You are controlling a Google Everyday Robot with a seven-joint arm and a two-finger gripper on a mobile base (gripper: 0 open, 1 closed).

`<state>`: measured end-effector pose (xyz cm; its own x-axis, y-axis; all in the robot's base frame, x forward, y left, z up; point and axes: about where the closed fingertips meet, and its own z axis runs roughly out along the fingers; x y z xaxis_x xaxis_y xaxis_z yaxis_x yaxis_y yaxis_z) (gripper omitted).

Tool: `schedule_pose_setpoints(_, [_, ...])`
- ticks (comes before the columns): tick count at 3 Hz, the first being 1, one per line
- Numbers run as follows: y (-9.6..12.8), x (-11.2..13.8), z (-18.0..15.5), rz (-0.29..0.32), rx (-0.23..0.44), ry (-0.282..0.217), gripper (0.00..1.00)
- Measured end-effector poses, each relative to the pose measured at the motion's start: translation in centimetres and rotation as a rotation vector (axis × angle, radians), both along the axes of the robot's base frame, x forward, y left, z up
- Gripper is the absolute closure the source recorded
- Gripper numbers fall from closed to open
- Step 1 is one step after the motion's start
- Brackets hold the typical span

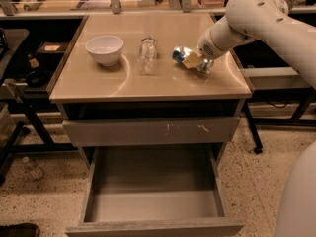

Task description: Pick redbull can from middle drawer and place on counter

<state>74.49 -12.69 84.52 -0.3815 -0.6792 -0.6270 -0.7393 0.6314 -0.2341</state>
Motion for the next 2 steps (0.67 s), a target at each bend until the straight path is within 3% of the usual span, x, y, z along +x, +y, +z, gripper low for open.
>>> schedule_pose_setpoints(1, [0.0, 0.0, 0.0, 0.0, 0.0, 0.0, 0.12])
schedule_pose_setpoints(2, [0.0, 0.0, 0.0, 0.0, 0.0, 0.0, 0.0])
